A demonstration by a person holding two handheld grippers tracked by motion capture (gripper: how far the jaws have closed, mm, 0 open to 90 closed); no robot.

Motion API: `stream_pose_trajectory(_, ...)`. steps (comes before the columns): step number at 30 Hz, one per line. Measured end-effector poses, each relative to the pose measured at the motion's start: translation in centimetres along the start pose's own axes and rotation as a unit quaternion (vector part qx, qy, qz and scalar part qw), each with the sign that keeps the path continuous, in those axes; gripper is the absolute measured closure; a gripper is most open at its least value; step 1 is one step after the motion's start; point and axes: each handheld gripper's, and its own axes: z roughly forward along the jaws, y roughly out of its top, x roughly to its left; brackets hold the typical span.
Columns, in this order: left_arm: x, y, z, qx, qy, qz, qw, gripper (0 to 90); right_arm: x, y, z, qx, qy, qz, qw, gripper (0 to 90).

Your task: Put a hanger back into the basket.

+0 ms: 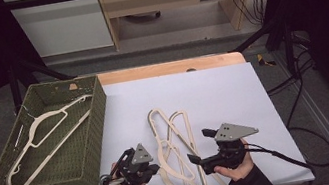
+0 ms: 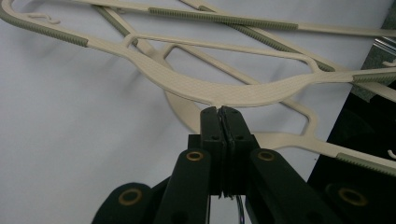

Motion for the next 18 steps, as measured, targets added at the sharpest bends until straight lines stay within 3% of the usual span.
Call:
stream_pose_trajectory(7, 0.1, 1.2, -0.3, 0.019, 0.008, -0.009, 0.9997, 88.3, 1.0, -0.2, 1.2, 0.014, 0.016, 0.001, 0.9998, 9.3)
stream_pose_trajectory(18, -0.1, 1.9, -0.2, 0.017, 0.009, -0.020, 0.9996, 88.3, 2.3, -0.3, 3.1, 0.040, 0.028, -0.011, 0.9988, 11.8)
